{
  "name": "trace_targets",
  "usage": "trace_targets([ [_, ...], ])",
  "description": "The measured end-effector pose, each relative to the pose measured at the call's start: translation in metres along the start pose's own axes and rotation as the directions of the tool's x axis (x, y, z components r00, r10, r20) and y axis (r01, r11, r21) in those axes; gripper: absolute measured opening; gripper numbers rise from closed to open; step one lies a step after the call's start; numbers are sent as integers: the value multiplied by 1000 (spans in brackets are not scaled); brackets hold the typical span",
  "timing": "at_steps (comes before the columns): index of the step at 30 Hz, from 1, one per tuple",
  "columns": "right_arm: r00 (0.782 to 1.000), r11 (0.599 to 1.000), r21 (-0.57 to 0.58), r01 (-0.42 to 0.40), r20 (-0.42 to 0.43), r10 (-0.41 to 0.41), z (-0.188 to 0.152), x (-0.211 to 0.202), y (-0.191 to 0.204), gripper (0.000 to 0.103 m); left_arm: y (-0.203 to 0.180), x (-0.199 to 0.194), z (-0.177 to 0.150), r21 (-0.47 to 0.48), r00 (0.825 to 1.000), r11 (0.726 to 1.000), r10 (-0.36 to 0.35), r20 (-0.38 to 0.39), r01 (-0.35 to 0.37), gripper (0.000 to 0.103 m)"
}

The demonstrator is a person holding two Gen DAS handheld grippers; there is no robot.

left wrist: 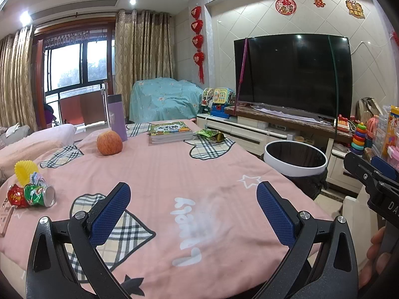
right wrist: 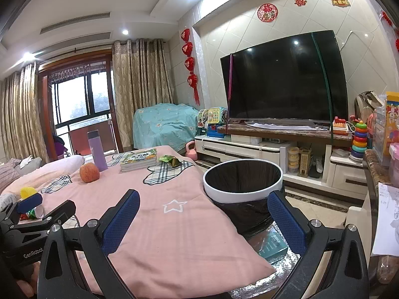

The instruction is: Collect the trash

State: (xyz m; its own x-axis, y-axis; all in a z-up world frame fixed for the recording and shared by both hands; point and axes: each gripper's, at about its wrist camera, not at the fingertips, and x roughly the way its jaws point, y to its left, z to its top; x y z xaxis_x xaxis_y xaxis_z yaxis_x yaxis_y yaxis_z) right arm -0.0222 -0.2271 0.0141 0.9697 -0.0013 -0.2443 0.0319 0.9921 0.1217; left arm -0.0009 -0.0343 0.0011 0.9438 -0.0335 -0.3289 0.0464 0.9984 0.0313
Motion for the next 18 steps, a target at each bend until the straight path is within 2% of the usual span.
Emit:
trace_targets([
  [18, 1000, 1000, 4, -4, -1, 4, 1, -1, 0, 103, 1, 0, -1, 0, 1000, 1000, -1, -2, 1, 103],
])
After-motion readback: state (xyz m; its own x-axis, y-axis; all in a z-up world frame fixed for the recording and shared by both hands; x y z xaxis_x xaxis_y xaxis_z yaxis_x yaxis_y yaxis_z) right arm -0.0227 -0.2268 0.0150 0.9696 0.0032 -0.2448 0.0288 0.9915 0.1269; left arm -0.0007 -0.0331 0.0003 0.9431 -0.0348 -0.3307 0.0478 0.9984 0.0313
